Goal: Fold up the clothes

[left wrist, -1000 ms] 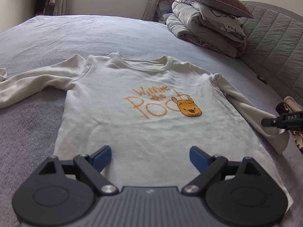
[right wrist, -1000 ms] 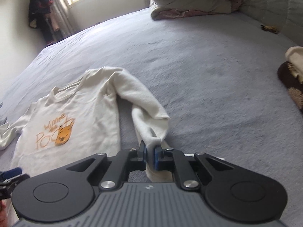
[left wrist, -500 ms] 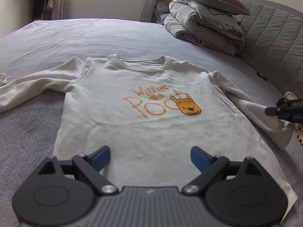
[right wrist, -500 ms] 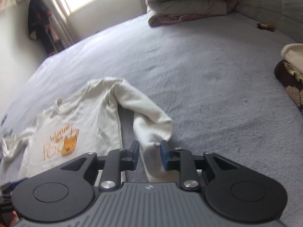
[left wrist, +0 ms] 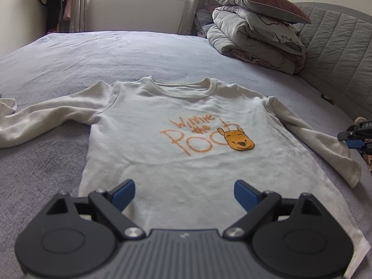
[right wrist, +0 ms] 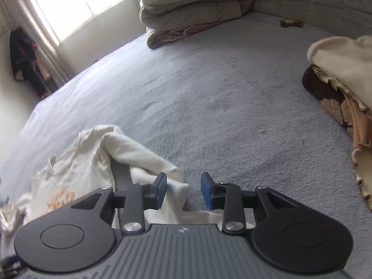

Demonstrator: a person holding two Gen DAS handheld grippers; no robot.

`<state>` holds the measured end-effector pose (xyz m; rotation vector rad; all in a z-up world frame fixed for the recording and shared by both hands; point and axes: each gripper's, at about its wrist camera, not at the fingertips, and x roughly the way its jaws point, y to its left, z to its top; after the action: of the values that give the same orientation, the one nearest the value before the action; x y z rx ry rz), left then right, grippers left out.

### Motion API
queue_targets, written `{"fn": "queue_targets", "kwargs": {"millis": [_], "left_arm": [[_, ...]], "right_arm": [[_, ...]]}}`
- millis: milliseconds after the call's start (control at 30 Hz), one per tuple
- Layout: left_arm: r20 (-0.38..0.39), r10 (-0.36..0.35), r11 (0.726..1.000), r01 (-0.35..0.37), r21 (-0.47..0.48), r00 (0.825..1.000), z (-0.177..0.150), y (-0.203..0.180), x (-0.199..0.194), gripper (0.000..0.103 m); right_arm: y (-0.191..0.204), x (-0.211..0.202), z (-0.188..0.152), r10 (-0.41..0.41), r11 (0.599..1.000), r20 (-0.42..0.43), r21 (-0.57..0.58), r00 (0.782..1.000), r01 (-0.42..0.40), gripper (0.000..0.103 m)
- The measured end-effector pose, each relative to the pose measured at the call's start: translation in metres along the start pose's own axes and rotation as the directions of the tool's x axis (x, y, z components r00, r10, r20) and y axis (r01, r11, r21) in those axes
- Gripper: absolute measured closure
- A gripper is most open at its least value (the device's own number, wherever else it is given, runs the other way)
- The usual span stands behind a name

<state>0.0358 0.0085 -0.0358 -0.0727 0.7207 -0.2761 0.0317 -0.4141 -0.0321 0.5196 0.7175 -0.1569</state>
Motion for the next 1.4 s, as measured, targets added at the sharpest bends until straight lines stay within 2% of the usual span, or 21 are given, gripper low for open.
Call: {"fn": "queue_targets", "kwargs": {"millis": [233,400,433,467,500,633,767,967,1133,1233,1400], "left_arm": [[-0.011,0.0,1.0,0.0,0.0,1.0,0.0,0.0,0.005,0.01],[-0.015,0.001,1.0,-0.001,0.002,1.0,-0.001,0.0,0.006,0.01],[-0.015,0.001,1.0,-0.001,0.003,1.0,-0.001,0.0,0.006,0.01],[-0.014,0.0,1.0,0.0,0.004,1.0,0.0,0.0,0.007,0.01],[-0.014,0.0,1.0,0.0,0.003,1.0,0.0,0.0,0.007,0.01],[-0.011,0.0,1.0,0.0,-0.004,1.0,0.002,0.002,0.006,0.01],[-0.007,0.0,1.0,0.0,-0.009,1.0,0.003,0.004,0.005,0.01],[-0.007,0.001,1.0,-0.001,-0.009,1.0,0.003,0.003,0.005,0.01],[-0.009,0.0,1.0,0.0,0.002,1.0,0.002,0.002,0.005,0.01],[-0.008,-0.002,1.0,0.002,0.005,1.0,0.002,0.002,0.005,0.01],[-0.012,-0.023,1.0,0.023,0.012,1.0,0.006,0.003,0.001,0.01]], "right_arm": [[-0.011,0.021,0.004,0.043,0.996,-0.018,0.083,0.999,-0.041,0.066],[-0.006,0.038,-0.007,0.04,0.997,-0.044,0.064,0.998,-0.037,0.067],[-0.001,0.039,-0.009,0.036,0.999,-0.041,0.04,0.999,-0.035,0.07],[0.003,0.04,-0.011,0.032,0.999,-0.038,0.016,0.999,-0.032,0.088],[0.008,0.039,-0.012,0.034,0.999,-0.033,0.0,0.999,-0.034,0.093],[0.027,0.027,-0.014,0.052,0.997,0.015,-0.062,0.999,-0.051,0.093],[0.051,0.019,-0.019,0.106,0.984,0.02,-0.143,0.994,-0.102,0.093],[0.082,0.023,-0.042,0.163,0.946,-0.063,-0.273,0.985,-0.174,0.093],[0.101,0.034,-0.061,0.152,0.917,-0.117,-0.354,0.981,-0.184,0.093],[0.107,0.031,-0.062,0.187,0.905,-0.14,-0.361,0.972,-0.226,0.092],[0.089,0.017,-0.043,0.197,0.929,-0.108,-0.296,0.974,-0.221,0.09]]}}
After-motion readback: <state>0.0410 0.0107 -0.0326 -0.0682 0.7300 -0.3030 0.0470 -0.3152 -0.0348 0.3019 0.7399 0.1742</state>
